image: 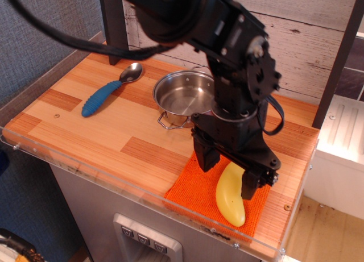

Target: Put the banana on the table below the spoon and pot.

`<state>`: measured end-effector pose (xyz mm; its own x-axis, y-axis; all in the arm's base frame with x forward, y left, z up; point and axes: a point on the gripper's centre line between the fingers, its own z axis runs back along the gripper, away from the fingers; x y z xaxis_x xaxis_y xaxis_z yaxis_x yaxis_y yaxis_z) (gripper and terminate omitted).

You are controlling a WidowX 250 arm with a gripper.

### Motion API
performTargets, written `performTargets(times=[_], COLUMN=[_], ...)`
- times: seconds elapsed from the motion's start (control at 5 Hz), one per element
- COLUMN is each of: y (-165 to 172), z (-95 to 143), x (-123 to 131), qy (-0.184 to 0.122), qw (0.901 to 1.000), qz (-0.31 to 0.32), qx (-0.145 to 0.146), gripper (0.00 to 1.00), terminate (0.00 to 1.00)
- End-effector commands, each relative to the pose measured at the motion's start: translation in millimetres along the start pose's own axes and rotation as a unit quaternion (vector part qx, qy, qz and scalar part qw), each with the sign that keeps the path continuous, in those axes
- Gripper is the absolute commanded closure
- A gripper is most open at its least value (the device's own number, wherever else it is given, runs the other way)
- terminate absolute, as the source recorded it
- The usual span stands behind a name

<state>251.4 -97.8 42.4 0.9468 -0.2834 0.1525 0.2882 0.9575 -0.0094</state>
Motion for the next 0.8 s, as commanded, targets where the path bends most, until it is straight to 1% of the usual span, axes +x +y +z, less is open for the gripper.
performTargets(times=[0.0,0.2,0.4,0.6], y=[-6,-8,-10,-6], z=[-9,-13,-7,14], x=[16,18,22,25], qy=[-0.003,0.0,-0.006,-0.026], qw=[1.0,1.0,0.9999,0.9995], qz=[-0.002,-0.007,-0.01,-0.011], qx=[0.003,0.004,-0.004,-0.014], gripper=[0.0,1.0,1.0,1.0], terminate=[0.0,0.0,0.0,0.0])
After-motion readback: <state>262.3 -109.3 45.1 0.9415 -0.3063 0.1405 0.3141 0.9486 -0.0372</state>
